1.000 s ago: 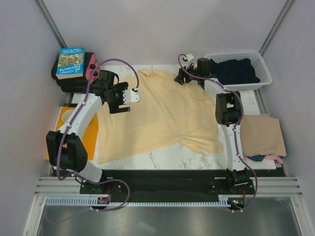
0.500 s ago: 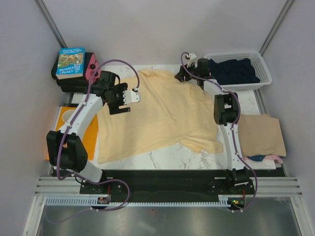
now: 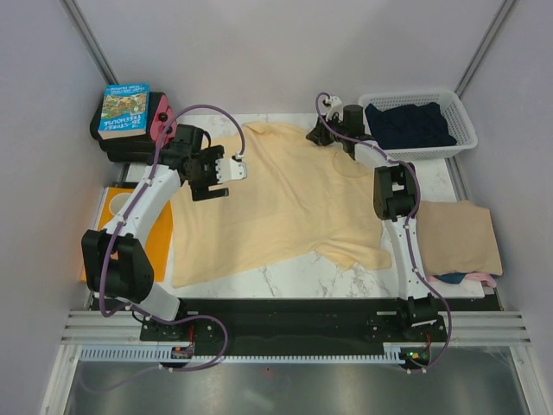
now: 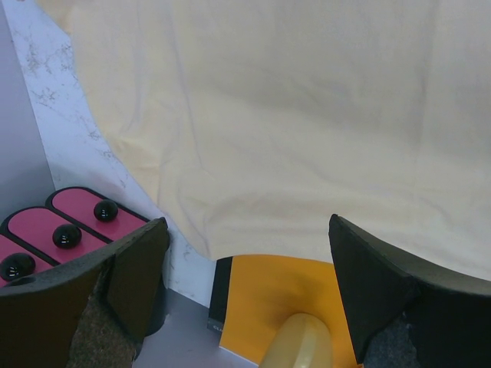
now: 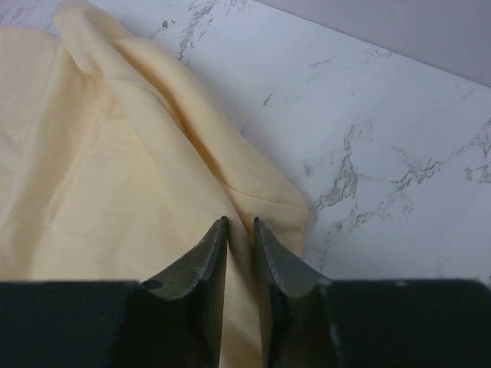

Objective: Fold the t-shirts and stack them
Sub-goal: Flatten out the tshirt

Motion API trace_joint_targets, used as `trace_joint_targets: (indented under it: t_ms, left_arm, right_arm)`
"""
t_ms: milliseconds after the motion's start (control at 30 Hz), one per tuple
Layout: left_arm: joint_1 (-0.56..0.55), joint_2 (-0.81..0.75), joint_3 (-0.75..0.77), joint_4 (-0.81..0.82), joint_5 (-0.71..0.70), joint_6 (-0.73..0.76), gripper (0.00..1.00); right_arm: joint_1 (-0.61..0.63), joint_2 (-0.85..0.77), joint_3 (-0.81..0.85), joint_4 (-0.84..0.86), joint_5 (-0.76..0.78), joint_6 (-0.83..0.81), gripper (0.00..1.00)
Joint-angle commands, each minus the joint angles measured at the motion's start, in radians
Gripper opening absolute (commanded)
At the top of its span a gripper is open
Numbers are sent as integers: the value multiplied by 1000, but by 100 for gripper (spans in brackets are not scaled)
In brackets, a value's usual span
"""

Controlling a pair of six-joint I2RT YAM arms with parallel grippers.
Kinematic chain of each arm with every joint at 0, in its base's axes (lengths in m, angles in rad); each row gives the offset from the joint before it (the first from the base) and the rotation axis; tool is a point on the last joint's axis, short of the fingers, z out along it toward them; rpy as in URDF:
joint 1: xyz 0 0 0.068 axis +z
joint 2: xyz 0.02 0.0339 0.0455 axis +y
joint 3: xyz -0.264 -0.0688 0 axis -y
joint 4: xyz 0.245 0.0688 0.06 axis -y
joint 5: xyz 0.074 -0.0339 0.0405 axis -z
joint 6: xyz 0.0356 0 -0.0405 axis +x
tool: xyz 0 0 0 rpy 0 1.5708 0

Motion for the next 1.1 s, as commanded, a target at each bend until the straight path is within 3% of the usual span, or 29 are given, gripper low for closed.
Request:
trace_joint_targets:
  t_ms: [0, 133, 433, 833, 933, 1033, 1067]
  left_arm:
    - [-5, -34, 12, 35, 15, -23, 92]
    - [-5, -48, -5, 40, 22, -29, 92]
    - [-6, -66, -50, 60, 48, -39, 92]
    - [-6, -74, -96, 89, 74, -21, 92]
    - [-6, -73, -100, 94, 70, -3, 92]
    - [-5, -73, -107, 100, 65, 26, 91]
    - [-5, -73, -107, 101, 65, 34, 91]
  right_arm:
    - [8, -42, -20, 5, 5, 50, 17]
    - [14, -63, -50, 4, 4, 21, 0]
    - [66, -209, -149, 4, -50, -240, 0]
    - [115, -376, -274, -22, -182, -410, 0]
    - [123, -416, -297, -156, -253, -540, 0]
    - [125, -451, -299, -381, -322, -753, 0]
    - [129, -458, -290, -538, -335, -842, 0]
